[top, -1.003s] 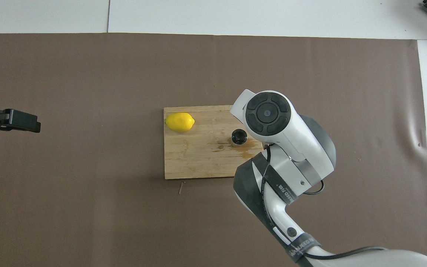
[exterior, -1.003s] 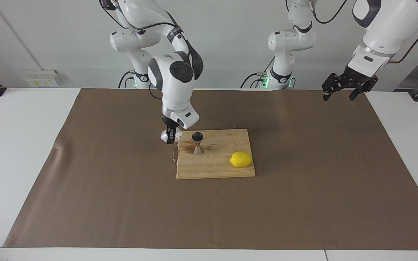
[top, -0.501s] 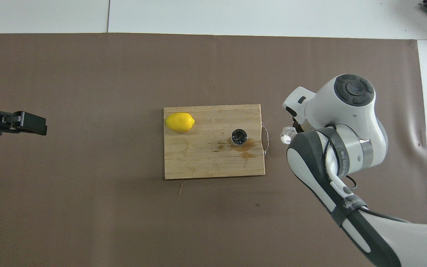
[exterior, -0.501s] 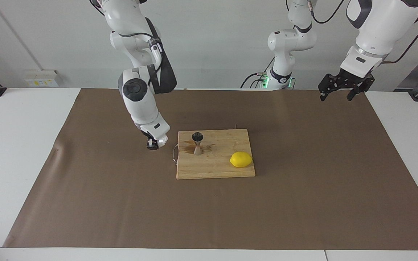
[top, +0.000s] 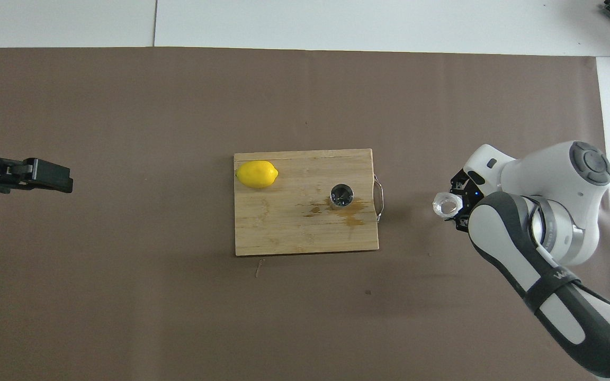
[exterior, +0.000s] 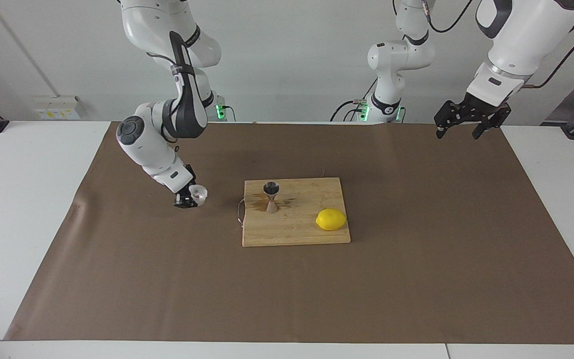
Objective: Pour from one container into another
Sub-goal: 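Turn the white cup upright and carry it back toward its spot, then lower the white cup onto the table and open the right gripper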
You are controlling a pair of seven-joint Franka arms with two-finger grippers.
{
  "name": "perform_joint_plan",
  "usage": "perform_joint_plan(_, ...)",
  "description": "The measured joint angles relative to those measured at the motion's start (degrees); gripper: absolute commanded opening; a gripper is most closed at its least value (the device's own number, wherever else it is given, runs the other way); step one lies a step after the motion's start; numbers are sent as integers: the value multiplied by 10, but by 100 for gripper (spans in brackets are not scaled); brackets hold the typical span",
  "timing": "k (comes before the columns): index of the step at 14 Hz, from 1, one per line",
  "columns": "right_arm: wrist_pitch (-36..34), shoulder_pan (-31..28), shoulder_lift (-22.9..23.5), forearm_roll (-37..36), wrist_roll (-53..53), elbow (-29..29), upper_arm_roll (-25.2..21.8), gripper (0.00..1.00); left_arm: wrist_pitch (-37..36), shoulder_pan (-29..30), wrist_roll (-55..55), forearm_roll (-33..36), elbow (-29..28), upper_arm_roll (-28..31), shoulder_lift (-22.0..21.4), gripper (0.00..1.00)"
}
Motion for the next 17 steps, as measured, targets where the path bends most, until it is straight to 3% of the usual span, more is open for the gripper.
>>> perform_joint_plan(2,10,-15,1,3,-35,-9,0,0,0,0,0,0,-2,1,0,100)
perform_joint_plan(4,19,-22,1,3,-53,-13,0,99,-1,0,-1,0,-5,2,0,100)
perform_joint_plan(12,20,-21,-2,3,-51,-15,3,100,-1,0,-2,0,-7,2,0,100)
perform_joint_plan(17,-29,-18,-44,4,40,-13,4,100,-1,0,-2,0,-7,2,0,100)
